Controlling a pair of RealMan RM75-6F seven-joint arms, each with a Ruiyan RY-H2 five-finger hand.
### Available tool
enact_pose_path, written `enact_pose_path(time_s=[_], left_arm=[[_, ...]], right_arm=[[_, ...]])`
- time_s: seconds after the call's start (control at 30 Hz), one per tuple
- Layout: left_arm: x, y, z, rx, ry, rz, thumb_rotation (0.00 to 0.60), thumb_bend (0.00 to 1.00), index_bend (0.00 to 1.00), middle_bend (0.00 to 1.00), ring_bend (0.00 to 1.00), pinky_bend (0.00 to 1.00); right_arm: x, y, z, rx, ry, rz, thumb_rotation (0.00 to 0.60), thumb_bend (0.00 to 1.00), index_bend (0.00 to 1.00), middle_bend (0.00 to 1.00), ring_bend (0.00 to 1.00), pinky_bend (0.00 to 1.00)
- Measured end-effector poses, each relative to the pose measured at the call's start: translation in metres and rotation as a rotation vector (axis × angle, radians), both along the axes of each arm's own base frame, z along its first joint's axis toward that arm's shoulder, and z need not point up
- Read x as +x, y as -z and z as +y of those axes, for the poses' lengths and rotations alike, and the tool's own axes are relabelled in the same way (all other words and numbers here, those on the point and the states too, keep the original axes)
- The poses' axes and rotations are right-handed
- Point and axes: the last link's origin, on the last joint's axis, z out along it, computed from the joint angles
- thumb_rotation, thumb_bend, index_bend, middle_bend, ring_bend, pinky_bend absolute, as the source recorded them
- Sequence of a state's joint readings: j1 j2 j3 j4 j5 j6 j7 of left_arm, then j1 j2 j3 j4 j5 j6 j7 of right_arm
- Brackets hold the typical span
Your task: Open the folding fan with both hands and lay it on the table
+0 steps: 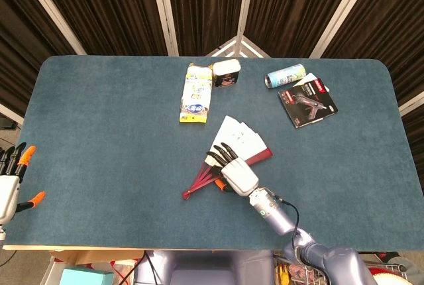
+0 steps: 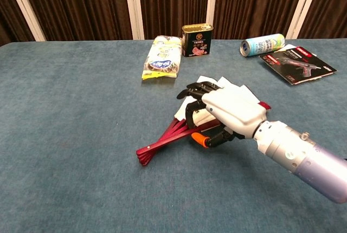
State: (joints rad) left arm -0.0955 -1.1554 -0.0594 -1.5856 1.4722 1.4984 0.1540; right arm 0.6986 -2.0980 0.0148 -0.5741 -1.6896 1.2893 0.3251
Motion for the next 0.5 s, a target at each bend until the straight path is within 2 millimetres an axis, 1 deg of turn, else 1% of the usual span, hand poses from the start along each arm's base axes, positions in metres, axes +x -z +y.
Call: enact_pose_path(time_s=[0.13,0.5], left_arm=[[0.0,0.0,0.0,-0.001,0.001,-0.001,0.6,0.0,0.0,0.0,0.0,0.0],[0.002,0.0,-0.001,0.001,0.011,-0.008,0.6,0.0,0.0,0.0,0.0,0.0]], right_arm=[[0.002,-0.01,-0.008,-0.028,-0.009,-0.01,0.6,0.68,0.71,0.19,0.06,0.0],[0.014,-0.042,-0.023,-0.089,-0.029,-0.051,0.6,0.68,0.72,0.2,0.06,0.0]])
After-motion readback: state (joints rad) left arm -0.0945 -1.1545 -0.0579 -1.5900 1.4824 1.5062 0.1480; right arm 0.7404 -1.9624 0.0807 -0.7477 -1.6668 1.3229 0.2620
